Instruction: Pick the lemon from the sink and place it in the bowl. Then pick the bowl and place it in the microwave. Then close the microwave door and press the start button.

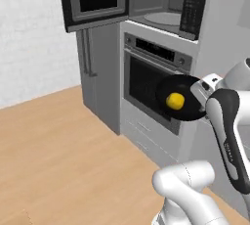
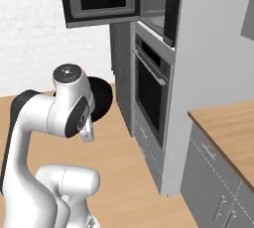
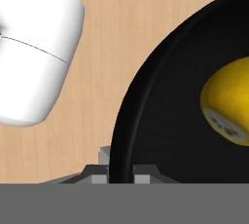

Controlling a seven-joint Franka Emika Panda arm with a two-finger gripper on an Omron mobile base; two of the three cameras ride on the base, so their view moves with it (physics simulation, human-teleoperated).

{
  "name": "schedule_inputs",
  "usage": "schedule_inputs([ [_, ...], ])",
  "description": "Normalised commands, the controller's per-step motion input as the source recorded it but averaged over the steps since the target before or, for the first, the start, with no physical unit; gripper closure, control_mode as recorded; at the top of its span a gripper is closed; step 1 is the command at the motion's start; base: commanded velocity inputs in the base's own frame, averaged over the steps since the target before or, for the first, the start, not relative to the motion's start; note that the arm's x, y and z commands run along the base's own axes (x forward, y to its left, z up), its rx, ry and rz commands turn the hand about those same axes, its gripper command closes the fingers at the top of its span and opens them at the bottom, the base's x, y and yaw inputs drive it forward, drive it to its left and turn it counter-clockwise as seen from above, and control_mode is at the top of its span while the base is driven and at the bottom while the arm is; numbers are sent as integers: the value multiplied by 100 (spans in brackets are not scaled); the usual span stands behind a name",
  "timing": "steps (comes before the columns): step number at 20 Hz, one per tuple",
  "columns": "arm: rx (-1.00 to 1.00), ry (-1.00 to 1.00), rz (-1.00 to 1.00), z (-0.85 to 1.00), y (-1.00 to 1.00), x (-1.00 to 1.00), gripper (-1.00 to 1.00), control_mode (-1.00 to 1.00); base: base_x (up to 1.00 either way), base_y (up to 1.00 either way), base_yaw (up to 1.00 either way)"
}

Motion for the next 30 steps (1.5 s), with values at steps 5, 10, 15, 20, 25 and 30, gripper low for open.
schedule_inputs([
  [5,0,0,0,0,0,0,100,100,100,60,-54],
  [10,0,0,0,0,0,0,100,100,95,93,-57],
  [15,0,0,0,0,0,0,100,100,77,72,-47],
  [20,0,0,0,0,0,0,100,100,43,89,-42],
  [25,0,0,0,0,0,0,100,100,46,19,-22],
  [30,0,0,0,0,0,0,100,100,50,-58,5],
])
